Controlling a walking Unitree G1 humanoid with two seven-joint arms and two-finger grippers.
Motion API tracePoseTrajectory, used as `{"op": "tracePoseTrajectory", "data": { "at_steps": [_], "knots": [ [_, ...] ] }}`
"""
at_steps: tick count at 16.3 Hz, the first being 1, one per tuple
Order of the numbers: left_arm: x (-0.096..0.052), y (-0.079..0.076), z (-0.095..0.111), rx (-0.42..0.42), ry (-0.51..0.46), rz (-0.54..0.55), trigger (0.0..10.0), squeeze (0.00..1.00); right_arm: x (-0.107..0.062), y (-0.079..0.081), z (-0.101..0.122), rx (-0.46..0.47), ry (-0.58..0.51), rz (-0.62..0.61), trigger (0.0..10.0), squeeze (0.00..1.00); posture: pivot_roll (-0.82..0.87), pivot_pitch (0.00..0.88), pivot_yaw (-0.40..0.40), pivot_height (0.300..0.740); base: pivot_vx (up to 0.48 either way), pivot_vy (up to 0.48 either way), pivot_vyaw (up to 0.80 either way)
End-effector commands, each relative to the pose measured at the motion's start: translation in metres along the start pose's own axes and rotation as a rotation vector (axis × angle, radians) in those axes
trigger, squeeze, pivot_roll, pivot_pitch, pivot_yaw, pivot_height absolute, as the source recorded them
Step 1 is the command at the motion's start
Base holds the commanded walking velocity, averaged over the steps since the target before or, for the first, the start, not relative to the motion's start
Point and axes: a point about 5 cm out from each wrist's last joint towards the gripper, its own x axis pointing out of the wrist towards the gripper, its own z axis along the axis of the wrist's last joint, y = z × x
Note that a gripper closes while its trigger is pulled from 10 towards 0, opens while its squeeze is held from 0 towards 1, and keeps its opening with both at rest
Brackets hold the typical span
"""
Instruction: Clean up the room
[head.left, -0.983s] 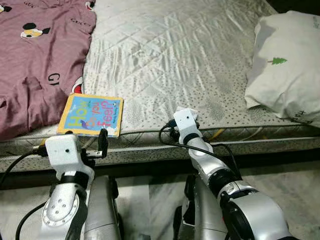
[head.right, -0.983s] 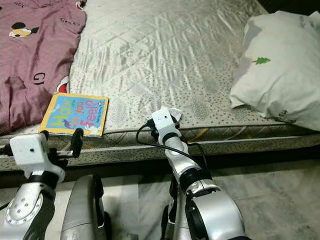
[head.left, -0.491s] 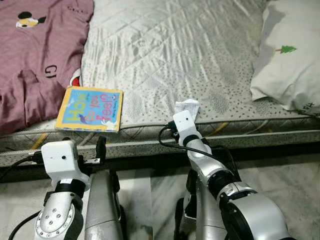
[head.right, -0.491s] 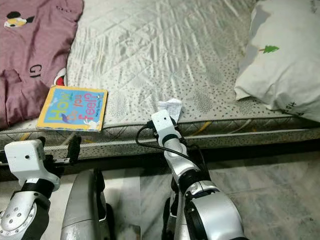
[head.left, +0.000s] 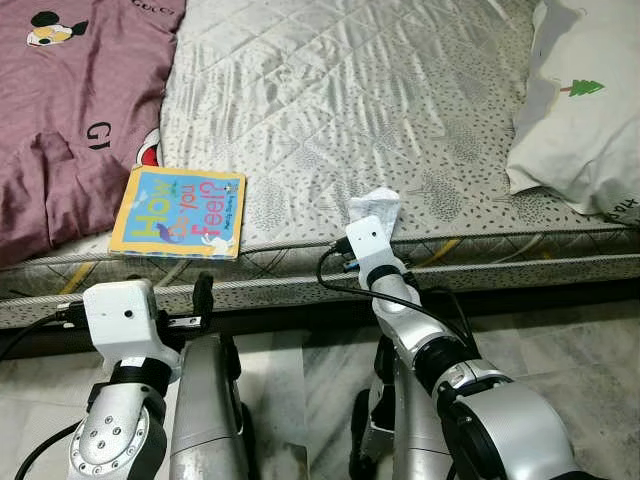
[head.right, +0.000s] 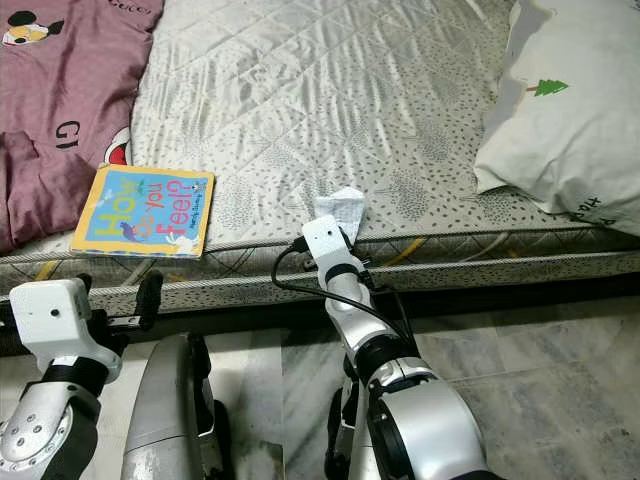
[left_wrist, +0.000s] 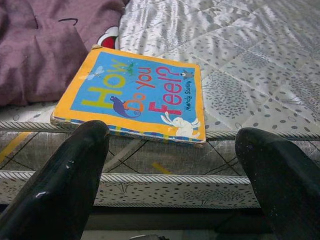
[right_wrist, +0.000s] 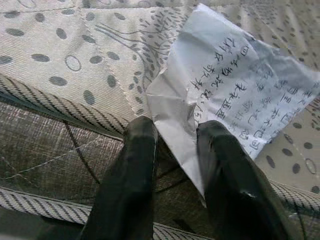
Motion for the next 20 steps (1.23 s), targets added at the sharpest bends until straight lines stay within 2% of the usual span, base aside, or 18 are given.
{"op": "tracePoseTrajectory", "data": {
  "at_steps": [1,10,14,16,17,20],
  "knots": [
    [-0.003,0.001,0.002,0.007,0.001,0.008,10.0,0.0,-0.001,0.002,-0.005,-0.012,0.024,0.0,0.0,0.0,0.27,0.331,-0.026,0.538,0.0,0.0,0.0],
    [0.003,-0.002,0.002,-0.002,-0.013,0.007,10.0,0.0,0.001,-0.004,-0.001,-0.011,0.002,-0.016,0.0,0.0,0.26,0.3,-0.04,0.538,0.0,0.0,0.0],
    [0.024,-0.007,0.001,-0.018,-0.047,-0.004,10.0,0.0,0.007,-0.025,0.012,0.099,-0.04,-0.045,0.0,0.0,0.2,0.235,-0.051,0.538,0.0,0.0,0.0],
    [0.031,-0.01,0.002,-0.034,-0.072,-0.01,10.0,0.0,0.008,-0.037,0.011,0.139,-0.042,-0.066,0.0,0.0,0.17,0.194,-0.055,0.538,0.0,0.0,0.0],
    [0.039,-0.011,0.001,-0.043,-0.097,-0.008,10.0,0.0,0.007,-0.043,0.007,0.212,-0.037,-0.056,0.0,0.0,0.14,0.159,-0.057,0.538,0.0,0.0,0.0],
    [0.057,-0.01,-0.001,-0.036,-0.126,0.001,10.0,0.0,0.004,-0.045,0.004,0.296,-0.063,-0.012,0.0,0.0,0.09,0.075,-0.054,0.538,0.0,0.0,0.0]
  ]
}}
